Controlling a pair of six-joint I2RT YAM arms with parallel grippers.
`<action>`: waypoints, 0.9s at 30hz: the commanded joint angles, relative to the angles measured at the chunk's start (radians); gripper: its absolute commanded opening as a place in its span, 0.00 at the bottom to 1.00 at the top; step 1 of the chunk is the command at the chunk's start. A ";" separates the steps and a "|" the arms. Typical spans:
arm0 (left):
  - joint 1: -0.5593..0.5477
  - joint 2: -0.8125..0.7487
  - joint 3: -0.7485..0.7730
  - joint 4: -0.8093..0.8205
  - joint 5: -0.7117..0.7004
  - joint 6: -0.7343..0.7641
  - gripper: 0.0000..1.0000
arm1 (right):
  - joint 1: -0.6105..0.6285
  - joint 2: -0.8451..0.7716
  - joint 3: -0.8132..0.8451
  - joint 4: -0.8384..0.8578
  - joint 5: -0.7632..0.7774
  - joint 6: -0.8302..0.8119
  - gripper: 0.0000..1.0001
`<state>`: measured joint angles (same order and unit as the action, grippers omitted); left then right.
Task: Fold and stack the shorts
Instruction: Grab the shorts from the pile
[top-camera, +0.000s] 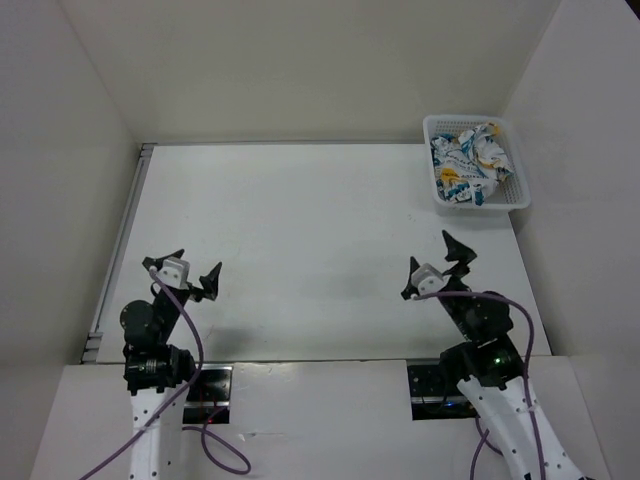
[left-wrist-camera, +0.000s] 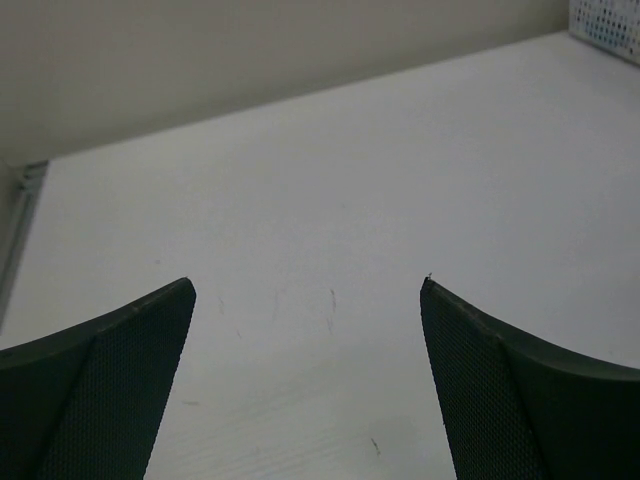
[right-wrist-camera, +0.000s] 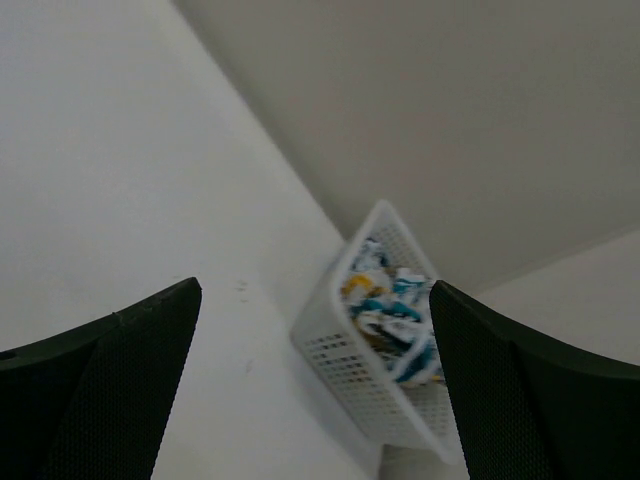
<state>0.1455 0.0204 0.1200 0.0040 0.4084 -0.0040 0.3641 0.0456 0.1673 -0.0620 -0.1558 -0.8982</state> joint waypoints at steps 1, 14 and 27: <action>-0.006 0.044 0.142 0.107 -0.046 0.004 1.00 | 0.009 0.136 0.312 -0.005 0.205 -0.004 1.00; -0.026 1.139 1.059 -0.324 -0.281 0.004 1.00 | -0.287 1.201 1.156 -0.464 0.323 0.559 1.00; -0.092 1.601 1.345 -0.788 -0.324 0.004 1.00 | -0.579 1.645 1.399 -0.489 0.256 0.857 1.00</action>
<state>0.0517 1.6299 1.4025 -0.6773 0.0303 -0.0036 -0.2081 1.6604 1.4979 -0.5480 0.1238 -0.1280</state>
